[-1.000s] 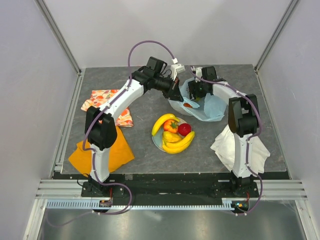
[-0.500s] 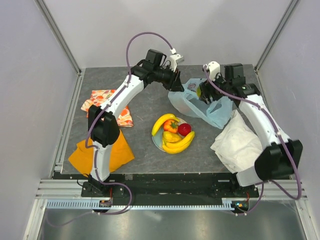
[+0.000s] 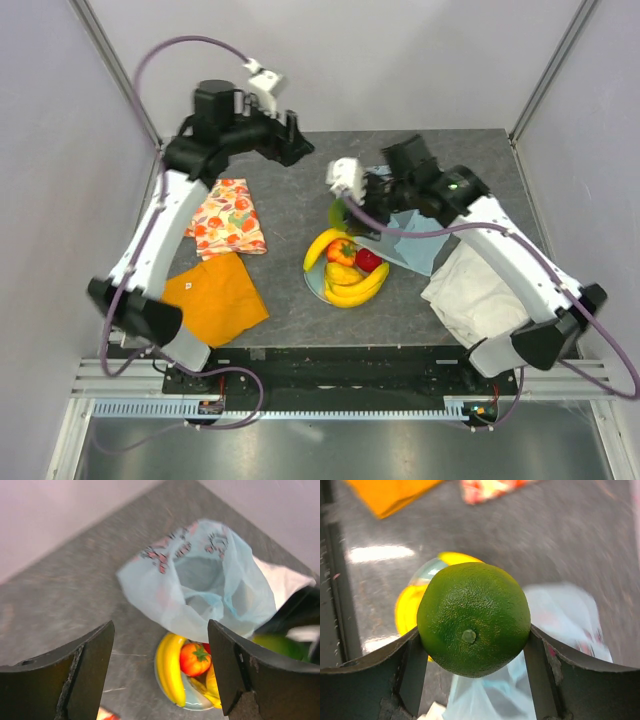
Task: Take the fake fruits out of the plastic bag
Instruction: Place the fake fruit on the plate.
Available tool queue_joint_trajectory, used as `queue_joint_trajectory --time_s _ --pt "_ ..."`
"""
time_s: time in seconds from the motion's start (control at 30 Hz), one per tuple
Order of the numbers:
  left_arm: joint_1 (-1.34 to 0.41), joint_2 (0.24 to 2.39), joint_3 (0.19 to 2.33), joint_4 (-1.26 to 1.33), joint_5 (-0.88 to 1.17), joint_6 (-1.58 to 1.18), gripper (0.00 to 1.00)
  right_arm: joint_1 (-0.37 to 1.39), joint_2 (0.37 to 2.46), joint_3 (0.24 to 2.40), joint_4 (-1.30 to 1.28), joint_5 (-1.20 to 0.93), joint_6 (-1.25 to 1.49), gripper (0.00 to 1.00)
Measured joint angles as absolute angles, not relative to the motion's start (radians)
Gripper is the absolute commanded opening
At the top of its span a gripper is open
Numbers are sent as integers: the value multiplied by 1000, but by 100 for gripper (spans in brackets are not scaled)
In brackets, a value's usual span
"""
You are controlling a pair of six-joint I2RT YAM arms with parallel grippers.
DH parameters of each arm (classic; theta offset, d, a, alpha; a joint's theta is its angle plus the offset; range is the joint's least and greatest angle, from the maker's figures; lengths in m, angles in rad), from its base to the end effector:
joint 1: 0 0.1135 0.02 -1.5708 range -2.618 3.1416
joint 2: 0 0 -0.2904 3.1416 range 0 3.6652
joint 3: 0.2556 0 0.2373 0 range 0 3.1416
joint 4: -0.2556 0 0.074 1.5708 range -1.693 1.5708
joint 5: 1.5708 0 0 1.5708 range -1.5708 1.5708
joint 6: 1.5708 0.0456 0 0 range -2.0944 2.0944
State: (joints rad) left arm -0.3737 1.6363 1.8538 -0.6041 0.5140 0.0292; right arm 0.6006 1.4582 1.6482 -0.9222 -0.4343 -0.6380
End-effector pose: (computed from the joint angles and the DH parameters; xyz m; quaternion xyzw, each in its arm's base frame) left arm 0.3228 -0.1507 0.4685 0.2996 0.7579 -0.3003 0.4956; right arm 0.2262 0.1782 0.4272 -0.5891 0.6754 0.1893 0.4012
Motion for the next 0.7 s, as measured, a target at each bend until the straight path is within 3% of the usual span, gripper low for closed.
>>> queue_joint_trajectory --time_s 0.17,0.37,0.7 --pt "-307 1303 1683 -579 449 35 82 857 1689 1785 -1035 -379 -807 63" --pt "-217 1080 1443 -577 441 43 82 986 2007 1947 -1148 -278 -990 63" --pt "-105 918 1234 -602 441 43 82 1098 2066 1987 -1266 -103 -1116 60"
